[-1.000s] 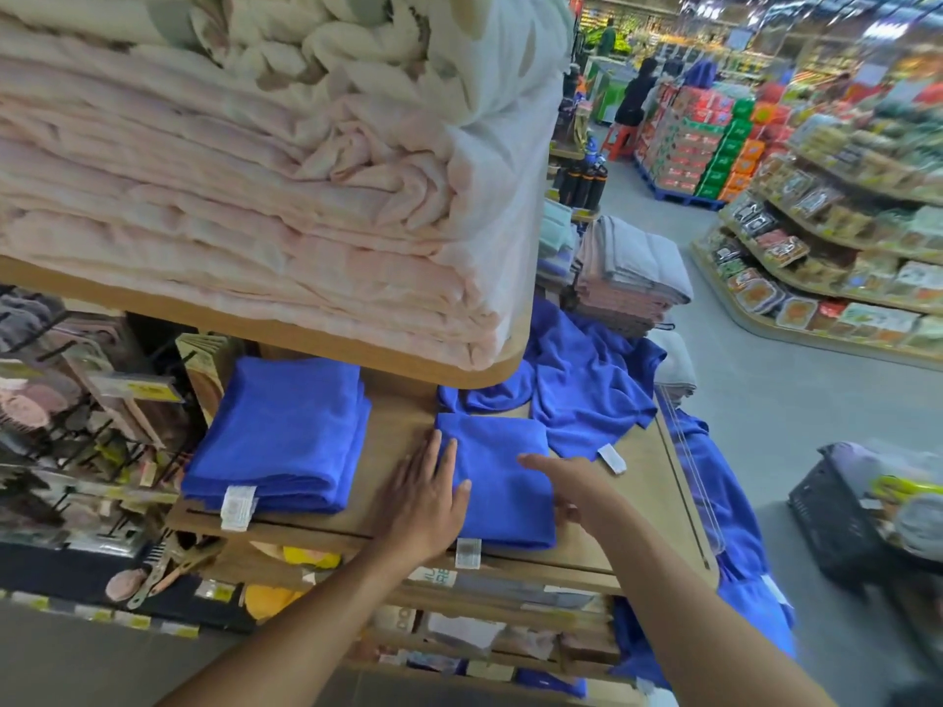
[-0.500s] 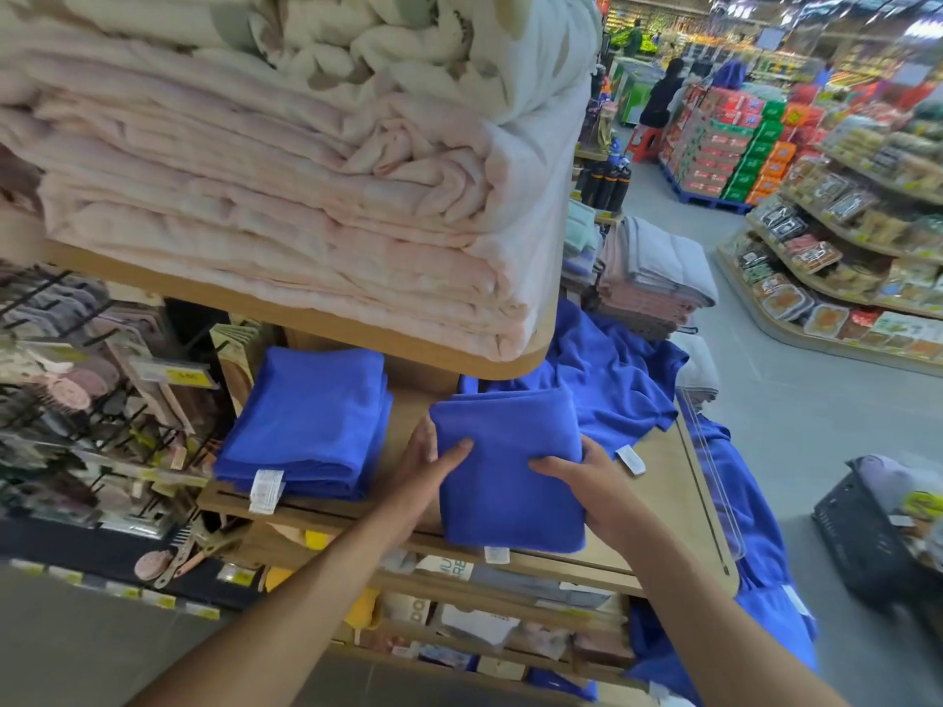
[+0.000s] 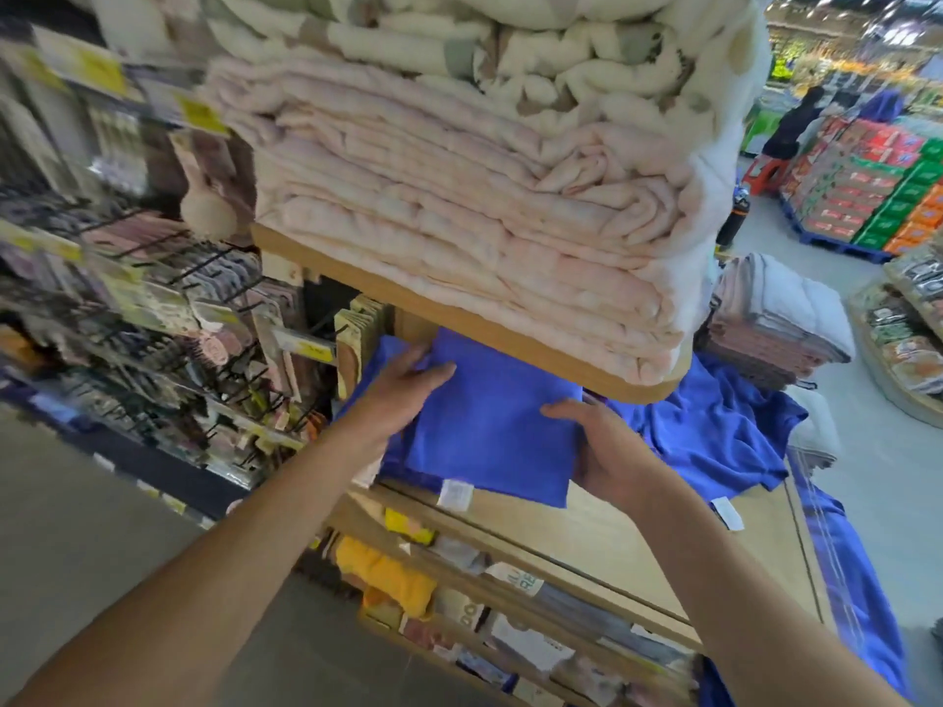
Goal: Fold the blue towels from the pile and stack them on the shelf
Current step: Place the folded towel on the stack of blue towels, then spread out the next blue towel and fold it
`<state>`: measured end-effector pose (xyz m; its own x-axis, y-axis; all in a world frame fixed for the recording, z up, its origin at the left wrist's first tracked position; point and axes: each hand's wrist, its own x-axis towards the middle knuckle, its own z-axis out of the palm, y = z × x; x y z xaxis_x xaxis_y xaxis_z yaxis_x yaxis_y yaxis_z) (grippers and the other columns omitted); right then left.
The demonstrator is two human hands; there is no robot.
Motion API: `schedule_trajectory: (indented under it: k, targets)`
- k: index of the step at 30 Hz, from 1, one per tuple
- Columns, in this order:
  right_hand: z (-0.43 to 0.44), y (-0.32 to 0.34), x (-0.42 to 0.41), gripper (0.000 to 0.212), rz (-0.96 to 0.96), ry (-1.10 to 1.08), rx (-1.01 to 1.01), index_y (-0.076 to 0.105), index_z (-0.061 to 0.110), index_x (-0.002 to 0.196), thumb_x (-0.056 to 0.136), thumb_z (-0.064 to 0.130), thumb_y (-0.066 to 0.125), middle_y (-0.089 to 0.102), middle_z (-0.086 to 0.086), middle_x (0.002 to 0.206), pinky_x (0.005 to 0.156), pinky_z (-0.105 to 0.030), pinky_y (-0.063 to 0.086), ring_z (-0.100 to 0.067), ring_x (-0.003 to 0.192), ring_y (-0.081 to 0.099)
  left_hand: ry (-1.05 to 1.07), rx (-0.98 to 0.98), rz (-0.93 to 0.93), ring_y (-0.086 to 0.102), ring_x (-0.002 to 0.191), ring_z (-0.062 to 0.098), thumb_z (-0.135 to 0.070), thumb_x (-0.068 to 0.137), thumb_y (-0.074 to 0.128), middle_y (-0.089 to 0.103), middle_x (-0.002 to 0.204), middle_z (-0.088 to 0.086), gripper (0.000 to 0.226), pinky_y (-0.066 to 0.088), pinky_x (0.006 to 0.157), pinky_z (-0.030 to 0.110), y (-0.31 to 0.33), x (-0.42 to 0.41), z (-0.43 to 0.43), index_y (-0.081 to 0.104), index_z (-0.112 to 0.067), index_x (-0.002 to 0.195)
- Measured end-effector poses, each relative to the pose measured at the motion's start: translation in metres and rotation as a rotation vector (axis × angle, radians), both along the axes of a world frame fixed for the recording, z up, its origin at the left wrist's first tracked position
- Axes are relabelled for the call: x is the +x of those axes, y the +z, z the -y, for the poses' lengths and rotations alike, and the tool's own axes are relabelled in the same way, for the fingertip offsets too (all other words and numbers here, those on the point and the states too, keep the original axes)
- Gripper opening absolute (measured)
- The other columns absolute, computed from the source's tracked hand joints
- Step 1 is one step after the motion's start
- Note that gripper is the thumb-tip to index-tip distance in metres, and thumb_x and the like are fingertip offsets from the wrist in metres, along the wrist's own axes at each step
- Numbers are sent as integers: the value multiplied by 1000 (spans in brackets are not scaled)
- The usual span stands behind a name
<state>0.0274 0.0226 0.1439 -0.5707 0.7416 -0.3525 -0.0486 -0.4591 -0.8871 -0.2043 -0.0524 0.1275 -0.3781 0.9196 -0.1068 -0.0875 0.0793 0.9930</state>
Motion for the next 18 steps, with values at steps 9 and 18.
schedule_trajectory:
  k: [9,18]
  targets:
    - [-19,-1,-106,11,222,62,96,68,15,107,100,10,60,64,-3,97,80,-36,57,-16,83,59,69,-268,-468,61,80,12,-17,97,63,58,121,7,55,49,60,27,11,-105,-29,42,-18,148]
    - [-23,-38,-97,33,285,66,140,64,12,127,96,1,63,72,-10,123,88,-48,61,-30,110,71,-96,-407,-802,60,116,34,-23,101,57,36,157,13,83,54,84,41,-35,-98,-20,1,-27,162]
